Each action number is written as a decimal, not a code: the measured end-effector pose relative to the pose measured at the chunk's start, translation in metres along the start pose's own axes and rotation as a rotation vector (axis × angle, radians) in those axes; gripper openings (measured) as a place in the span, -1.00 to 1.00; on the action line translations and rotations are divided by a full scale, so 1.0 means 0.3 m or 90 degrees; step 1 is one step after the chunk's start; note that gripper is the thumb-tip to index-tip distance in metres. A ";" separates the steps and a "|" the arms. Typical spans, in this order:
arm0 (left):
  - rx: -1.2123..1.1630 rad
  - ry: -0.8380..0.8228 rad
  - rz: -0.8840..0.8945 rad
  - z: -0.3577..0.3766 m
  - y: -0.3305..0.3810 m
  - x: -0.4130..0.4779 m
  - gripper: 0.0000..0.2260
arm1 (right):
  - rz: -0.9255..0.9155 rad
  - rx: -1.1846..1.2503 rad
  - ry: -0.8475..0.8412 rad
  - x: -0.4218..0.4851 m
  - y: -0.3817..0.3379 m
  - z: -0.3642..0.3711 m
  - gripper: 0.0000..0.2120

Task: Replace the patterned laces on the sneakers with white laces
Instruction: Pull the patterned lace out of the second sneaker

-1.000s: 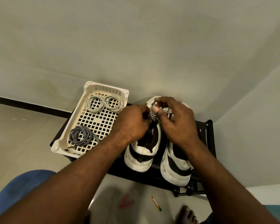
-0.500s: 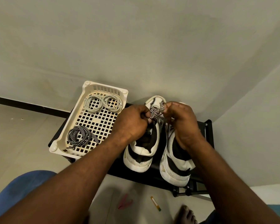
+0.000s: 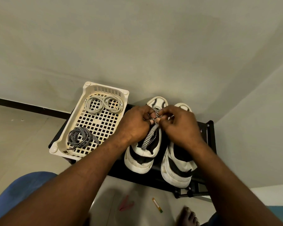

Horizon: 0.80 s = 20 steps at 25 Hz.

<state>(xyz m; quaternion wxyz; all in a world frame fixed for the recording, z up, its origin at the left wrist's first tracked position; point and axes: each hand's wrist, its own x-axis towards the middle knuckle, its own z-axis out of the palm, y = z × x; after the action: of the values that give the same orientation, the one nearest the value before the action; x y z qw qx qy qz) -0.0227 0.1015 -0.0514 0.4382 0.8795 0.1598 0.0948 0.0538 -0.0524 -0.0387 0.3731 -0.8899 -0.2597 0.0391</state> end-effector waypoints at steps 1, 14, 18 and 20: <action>-0.009 0.007 -0.004 0.001 0.002 -0.003 -0.90 | -0.035 -0.061 -0.020 -0.005 -0.002 0.012 -0.86; 0.088 0.065 -0.105 -0.023 -0.015 0.019 -0.81 | 0.016 -0.123 0.060 0.006 -0.032 0.003 -0.84; -0.039 0.041 -0.048 -0.029 0.011 -0.006 -0.99 | -0.054 -0.093 -0.017 0.006 -0.029 -0.003 -0.95; -0.042 0.008 -0.028 -0.024 0.019 -0.008 -0.95 | -0.082 -0.112 -0.032 0.003 -0.026 0.001 -0.90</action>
<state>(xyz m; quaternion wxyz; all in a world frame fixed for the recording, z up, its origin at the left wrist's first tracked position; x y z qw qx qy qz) -0.0260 0.1028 -0.0426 0.4680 0.8602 0.1785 0.0961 0.0511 -0.0474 -0.0335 0.2883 -0.8994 -0.3281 0.0146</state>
